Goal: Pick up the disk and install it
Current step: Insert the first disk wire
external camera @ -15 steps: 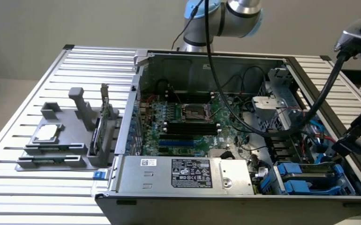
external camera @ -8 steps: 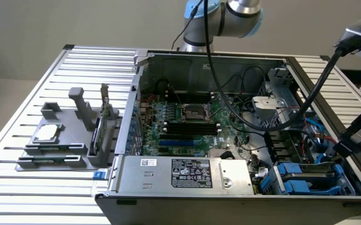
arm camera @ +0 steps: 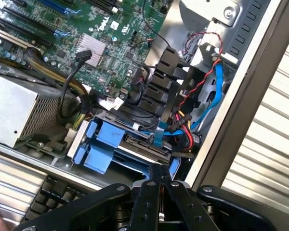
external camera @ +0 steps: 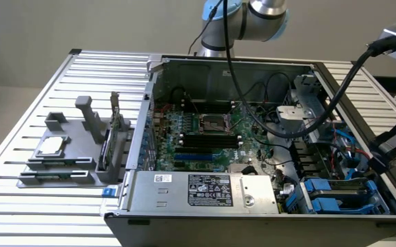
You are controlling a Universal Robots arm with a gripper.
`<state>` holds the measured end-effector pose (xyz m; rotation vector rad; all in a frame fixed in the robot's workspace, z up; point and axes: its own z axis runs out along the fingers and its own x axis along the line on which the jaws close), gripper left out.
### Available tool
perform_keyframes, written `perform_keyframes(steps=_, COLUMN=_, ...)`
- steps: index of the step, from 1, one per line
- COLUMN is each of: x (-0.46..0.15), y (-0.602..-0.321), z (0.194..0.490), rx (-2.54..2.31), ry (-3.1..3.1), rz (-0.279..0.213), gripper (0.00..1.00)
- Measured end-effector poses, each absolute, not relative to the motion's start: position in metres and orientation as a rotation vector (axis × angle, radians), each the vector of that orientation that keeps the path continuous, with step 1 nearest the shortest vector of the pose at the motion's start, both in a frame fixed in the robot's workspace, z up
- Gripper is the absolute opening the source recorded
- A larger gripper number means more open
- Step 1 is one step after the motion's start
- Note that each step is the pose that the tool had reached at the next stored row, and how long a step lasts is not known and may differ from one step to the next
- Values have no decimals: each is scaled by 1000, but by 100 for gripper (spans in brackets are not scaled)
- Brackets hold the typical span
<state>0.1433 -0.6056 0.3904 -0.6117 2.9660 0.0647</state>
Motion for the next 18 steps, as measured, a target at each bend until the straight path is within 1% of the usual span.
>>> perform_keyframes(steps=18, x=143, y=-606, z=390, rx=-177, ry=3019, rz=39, gripper=11)
